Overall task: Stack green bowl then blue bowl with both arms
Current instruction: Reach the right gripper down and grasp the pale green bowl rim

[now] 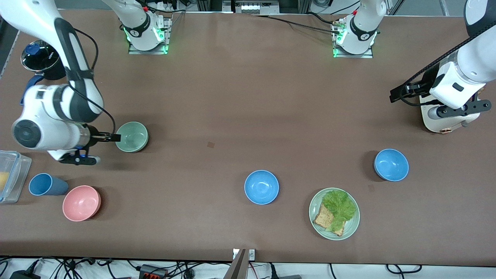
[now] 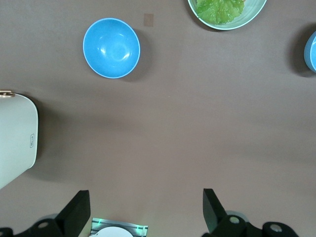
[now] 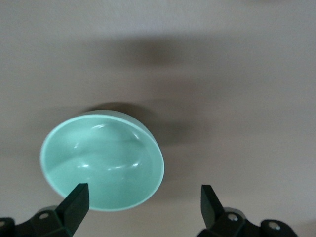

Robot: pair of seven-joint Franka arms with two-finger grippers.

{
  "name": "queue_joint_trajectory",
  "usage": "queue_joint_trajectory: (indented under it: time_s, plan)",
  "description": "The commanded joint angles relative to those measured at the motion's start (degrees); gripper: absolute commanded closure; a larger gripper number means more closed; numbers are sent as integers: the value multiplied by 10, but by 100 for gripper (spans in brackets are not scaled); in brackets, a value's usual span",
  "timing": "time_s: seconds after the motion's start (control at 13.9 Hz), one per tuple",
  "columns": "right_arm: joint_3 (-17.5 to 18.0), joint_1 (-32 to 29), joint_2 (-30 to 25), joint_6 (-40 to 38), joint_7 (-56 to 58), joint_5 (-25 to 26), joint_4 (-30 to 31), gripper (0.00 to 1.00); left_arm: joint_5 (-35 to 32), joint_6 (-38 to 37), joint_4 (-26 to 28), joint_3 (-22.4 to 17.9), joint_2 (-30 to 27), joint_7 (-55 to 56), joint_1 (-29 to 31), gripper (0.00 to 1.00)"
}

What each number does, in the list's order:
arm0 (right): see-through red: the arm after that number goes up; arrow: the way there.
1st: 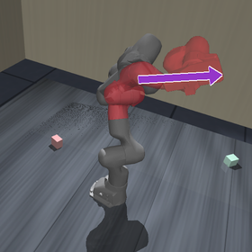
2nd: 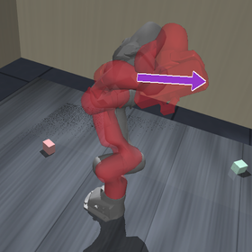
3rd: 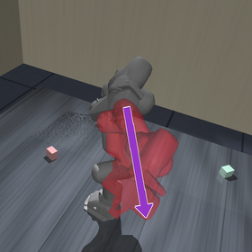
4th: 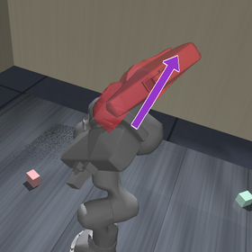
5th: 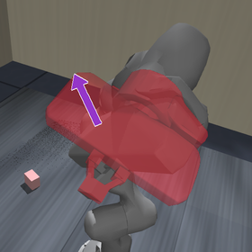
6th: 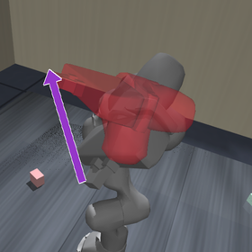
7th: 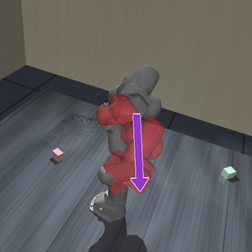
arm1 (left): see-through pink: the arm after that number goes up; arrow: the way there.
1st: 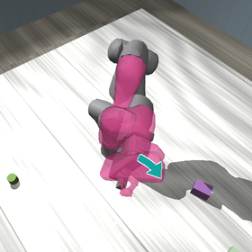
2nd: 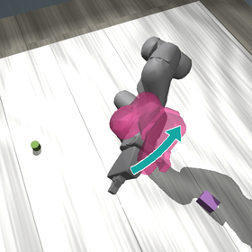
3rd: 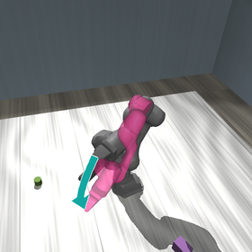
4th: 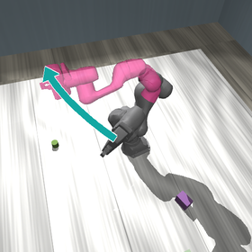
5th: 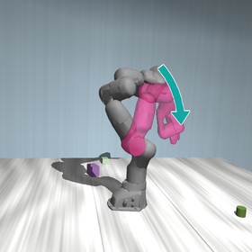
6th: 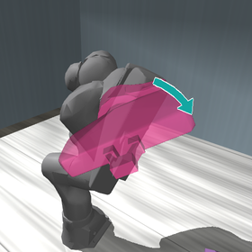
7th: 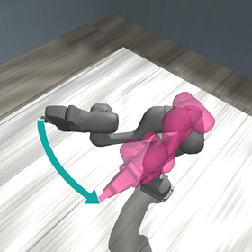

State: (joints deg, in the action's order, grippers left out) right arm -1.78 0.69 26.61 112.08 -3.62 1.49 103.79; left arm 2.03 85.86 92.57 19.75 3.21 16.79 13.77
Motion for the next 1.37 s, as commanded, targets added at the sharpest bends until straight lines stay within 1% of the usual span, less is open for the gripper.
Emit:
queue_joint_trajectory:
  time_s: [0.0,0.07,0.14,0.22,0.29,0.36,0.43,0.57,0.65,0.72,0.86,1.01,1.08,1.22,1.29]
  plan:
    - [2,-8,14,17,-7,-8,17,0,-13,-12,-11,1,-1,-1,-2,0]
    - [2,-8,19,18,-7,-8,18,1,-13,-12,-11,1,-1,-1,-3,0]
    - [2,-8,24,17,-7,-8,19,12,-13,-12,-11,2,-1,-1,-3,0]
    - [2,-8,27,16,-6,-8,19,29,-12,-12,-11,2,-1,-1,-3,0]
    - [2,-9,29,16,-4,-8,19,43,-12,-12,-10,2,-1,-2,-3,0]
    - [2,-10,32,16,-4,-8,19,53,-11,-12,-11,2,0,-1,-3,0]
    - [2,-10,38,15,-5,-8,19,56,-11,-12,-11,2,0,-2,-2,0]
    - [2,-12,42,15,-5,-8,19,59,-11,-12,-11,2,0,-2,-2,0]
    - [2,-12,42,13,-5,-8,19,65,-11,-12,-11,2,0,-2,-2,0]
    - [2,-12,42,10,-5,-8,19,72,-11,-12,-11,1,0,-2,-2,0]
    - [2,-8,36,7,4,-7,13,99,-11,-11,-11,2,0,-2,-2,0]
    - [4,4,25,-15,9,-6,-3,100,-11,-11,-11,2,0,-2,-2,0]
    - [4,19,25,-26,8,-7,-16,100,-11,-11,-11,2,0,-2,-2,0]
    - [10,67,25,-33,8,-8,-44,100,-10,-11,-11,1,0,-2,-2,0]
    - [21,97,26,-38,9,-9,-66,100,-11,-11,-11,2,0,-2,-2,0]
